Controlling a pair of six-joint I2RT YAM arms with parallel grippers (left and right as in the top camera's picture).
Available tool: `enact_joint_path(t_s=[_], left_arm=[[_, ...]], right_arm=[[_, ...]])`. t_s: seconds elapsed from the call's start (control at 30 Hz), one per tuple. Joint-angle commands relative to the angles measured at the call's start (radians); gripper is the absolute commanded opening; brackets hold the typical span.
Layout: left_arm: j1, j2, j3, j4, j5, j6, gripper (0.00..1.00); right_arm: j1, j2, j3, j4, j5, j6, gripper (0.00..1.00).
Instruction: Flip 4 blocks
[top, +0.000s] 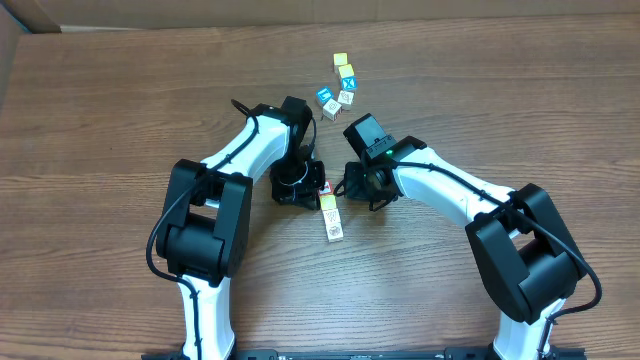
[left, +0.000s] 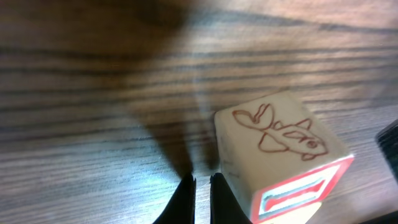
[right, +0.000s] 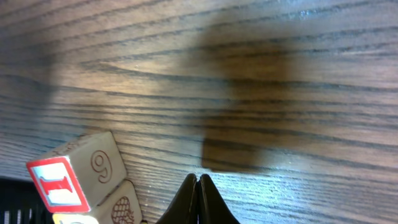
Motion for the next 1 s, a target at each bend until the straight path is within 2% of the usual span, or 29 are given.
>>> enact_joint_path(t_s=[0.0,0.17,0.53,0.97], left_arm=[[0.026,0.003,0.079,-0.047,-0.041,0.033,0.04],[0.034,0.003,0.173,-0.105,-0.119,0.028,0.04],[-0.008,0.007,0.116,-0.012,-0.124,-0.024,0.04],[-0.011,0.007,0.105,-0.013,-0.163,-0.039,0.04]], right_arm=[[0.005,-0.029,-0.006,0.012,-0.006,-0.004,0.04],[0.005,-0.029,-0.006,0.019,-0.006,-0.004,0.05],[0.005,-0.029,-0.006,0.016,-0.006,-0.005,0.05],[0.005,-0.029,-0.006,0.016,-0.006,-0.005,0.06]])
